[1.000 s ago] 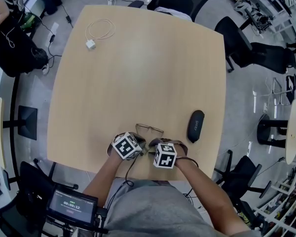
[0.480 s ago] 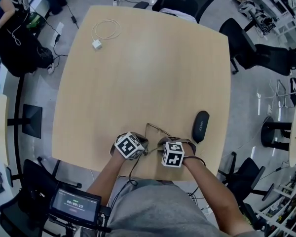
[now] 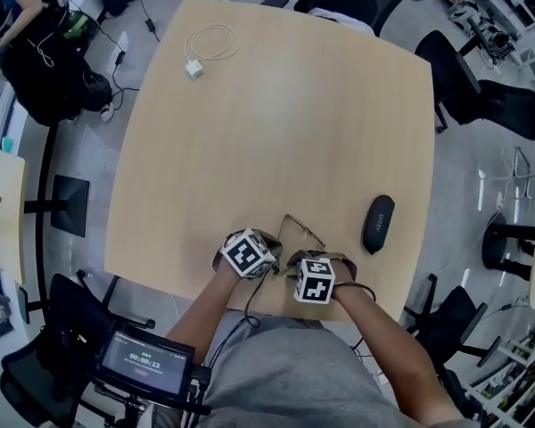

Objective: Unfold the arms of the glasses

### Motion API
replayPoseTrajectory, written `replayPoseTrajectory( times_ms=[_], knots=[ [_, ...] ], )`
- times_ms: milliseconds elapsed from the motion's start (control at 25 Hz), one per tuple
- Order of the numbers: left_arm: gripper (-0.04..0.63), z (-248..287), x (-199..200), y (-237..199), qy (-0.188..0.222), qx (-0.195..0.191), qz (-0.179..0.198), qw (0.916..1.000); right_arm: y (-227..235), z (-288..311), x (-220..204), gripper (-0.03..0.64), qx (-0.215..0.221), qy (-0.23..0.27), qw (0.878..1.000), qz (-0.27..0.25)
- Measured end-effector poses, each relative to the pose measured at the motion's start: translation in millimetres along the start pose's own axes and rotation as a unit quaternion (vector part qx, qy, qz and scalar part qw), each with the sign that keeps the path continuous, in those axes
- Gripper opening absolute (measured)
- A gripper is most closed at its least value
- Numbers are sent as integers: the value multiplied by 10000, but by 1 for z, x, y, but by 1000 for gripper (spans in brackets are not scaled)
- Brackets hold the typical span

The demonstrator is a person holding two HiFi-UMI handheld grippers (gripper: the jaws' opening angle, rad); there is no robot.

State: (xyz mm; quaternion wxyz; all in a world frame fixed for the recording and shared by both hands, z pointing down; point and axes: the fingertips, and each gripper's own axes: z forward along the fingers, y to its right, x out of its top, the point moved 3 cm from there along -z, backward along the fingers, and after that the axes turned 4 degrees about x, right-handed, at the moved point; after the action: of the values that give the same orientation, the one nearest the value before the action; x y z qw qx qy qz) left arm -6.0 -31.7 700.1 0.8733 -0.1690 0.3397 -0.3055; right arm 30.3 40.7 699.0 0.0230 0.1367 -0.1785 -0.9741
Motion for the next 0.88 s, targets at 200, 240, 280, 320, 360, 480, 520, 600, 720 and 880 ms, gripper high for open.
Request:
replayPoseTrajectory(
  times_ms=[200,240,280,320,360,480,520,600,720,880],
  knots=[
    [8,0,0,-3,12,41,-12,10000,-6,-2,-19,123,9,-322,9993,-176],
    [8,0,-1,-3,11,46,-20,10000,-7,-1,-23,123,-20,-386,9990,-222],
    [8,0,-1,-3,10,47,-25,10000,-7,-1,-26,123,-59,-447,9986,-263],
    [8,-1,-2,-3,11,45,-28,10000,-7,0,-30,123,-90,-498,9983,-287],
    [8,-1,-2,-3,13,41,-32,10000,-6,-1,-32,123,-119,-536,9980,-301],
    [8,-1,0,0,-32,-29,18,10000,-4,-3,-33,122,-141,-561,9978,-313],
    [8,-1,0,4,-65,-88,96,9999,-5,-3,-31,121,-103,-564,9978,-320],
    [8,-4,2,15,-132,-255,350,9990,-6,-3,-27,121,-39,-600,9975,-380],
    [8,3,2,32,-462,-454,921,9936,-6,-3,-27,121,-7,-694,9964,-491],
    [8,19,-12,29,-799,-400,1042,9905,-8,-6,-23,121,-52,-759,9958,-515]
  ],
)
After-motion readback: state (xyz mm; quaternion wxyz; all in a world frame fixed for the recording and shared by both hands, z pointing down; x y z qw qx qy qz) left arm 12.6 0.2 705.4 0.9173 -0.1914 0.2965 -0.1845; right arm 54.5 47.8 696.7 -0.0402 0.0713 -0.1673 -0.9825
